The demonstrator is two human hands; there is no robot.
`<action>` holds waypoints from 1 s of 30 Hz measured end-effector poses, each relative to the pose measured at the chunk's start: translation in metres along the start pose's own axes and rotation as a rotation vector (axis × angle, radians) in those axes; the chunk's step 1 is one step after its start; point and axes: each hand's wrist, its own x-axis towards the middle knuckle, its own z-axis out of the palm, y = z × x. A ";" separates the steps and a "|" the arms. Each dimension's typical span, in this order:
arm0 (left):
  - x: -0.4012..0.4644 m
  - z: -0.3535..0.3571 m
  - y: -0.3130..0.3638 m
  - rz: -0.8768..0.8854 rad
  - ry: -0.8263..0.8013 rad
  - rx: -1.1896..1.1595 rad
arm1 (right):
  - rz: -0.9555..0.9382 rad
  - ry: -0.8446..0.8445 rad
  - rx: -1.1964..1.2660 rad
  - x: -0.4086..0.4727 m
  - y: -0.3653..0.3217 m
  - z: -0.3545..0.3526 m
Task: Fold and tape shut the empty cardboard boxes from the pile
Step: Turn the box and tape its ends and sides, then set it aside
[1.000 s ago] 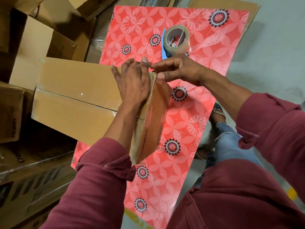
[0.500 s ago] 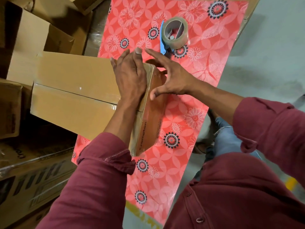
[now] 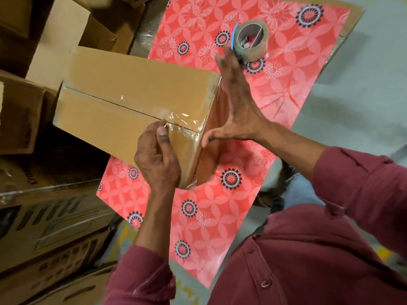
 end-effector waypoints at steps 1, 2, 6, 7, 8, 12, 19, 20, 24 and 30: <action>-0.009 -0.008 -0.009 -0.003 0.026 0.016 | -0.029 0.002 -0.034 -0.003 -0.005 0.009; -0.017 -0.014 -0.018 -0.014 0.048 0.025 | -0.047 -0.007 -0.076 -0.008 -0.007 0.017; -0.047 -0.036 -0.031 -0.054 0.007 -0.001 | -0.032 -0.088 -0.184 -0.024 0.002 0.024; -0.055 -0.041 -0.031 -0.029 -0.053 -0.014 | -0.044 -0.125 -0.219 -0.024 0.003 0.019; -0.062 -0.047 -0.033 0.011 -0.124 -0.020 | -0.059 -0.153 -0.246 -0.025 0.003 0.013; -0.071 -0.065 -0.041 0.169 -0.393 -0.008 | -0.098 -0.136 -0.234 -0.028 -0.019 0.007; -0.058 -0.082 -0.060 0.450 -0.590 0.278 | -0.203 -0.207 -0.283 -0.039 -0.051 0.046; -0.057 -0.082 -0.063 0.483 -0.580 0.314 | -0.206 -0.215 -0.306 -0.042 -0.047 0.044; -0.052 -0.074 -0.068 0.556 -0.427 0.385 | -0.196 -0.260 -0.428 -0.056 -0.018 0.019; -0.066 -0.054 -0.057 0.427 -0.288 0.403 | -0.048 -0.247 -0.299 -0.095 -0.021 0.010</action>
